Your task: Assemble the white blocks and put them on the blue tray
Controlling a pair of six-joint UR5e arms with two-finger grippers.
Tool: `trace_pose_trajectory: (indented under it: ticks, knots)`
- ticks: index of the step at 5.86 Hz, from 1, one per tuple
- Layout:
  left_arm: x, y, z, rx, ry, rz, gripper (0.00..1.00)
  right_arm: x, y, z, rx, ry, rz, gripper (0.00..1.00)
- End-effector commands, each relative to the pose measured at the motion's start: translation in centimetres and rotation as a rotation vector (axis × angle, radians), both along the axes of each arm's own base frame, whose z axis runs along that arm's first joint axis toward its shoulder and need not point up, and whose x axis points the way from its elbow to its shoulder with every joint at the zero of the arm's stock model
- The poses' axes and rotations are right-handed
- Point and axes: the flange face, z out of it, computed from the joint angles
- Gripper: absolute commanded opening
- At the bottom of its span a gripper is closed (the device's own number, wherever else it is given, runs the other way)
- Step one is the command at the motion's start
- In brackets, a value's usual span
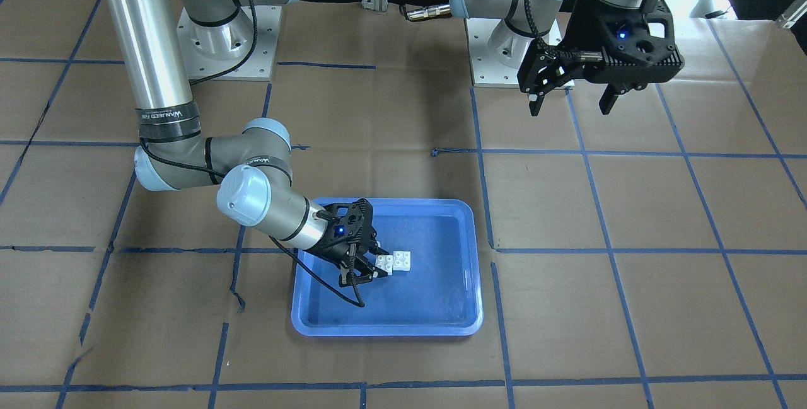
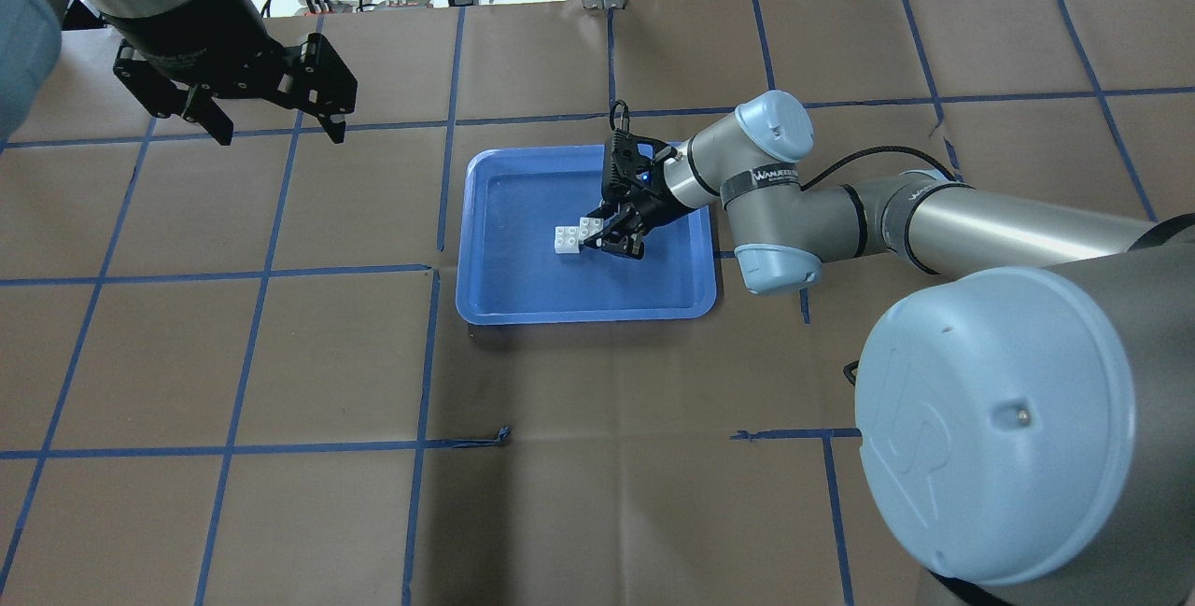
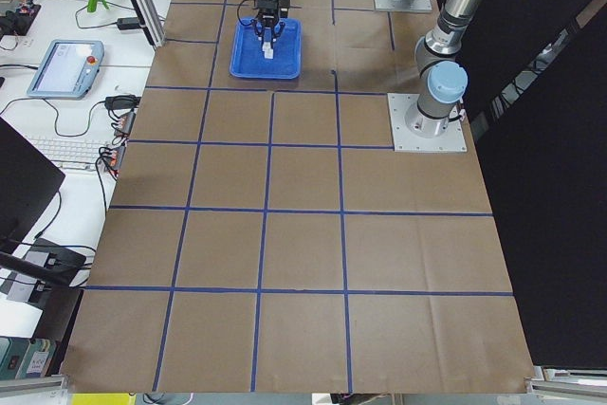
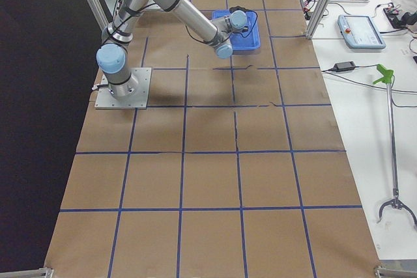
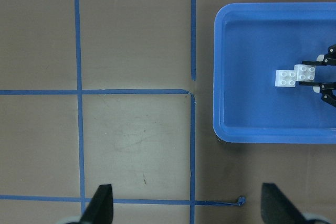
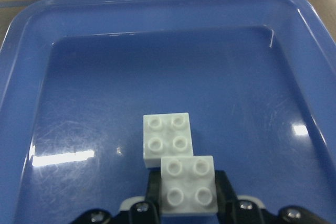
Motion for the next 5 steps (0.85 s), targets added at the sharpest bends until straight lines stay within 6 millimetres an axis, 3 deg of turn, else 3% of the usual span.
trace_pose_trajectory:
  ticks: [1,5]
  knots:
    - [0.12,0.10,0.12,-0.002,-0.002,0.003,1.00,-0.03,0.08,-0.13,0.006,0.003,-0.001,0.31]
    - [0.04,0.29,-0.13,0.004,-0.002,0.001,1.00,-0.05,0.08,-0.16,0.007,0.007,-0.001,0.31]
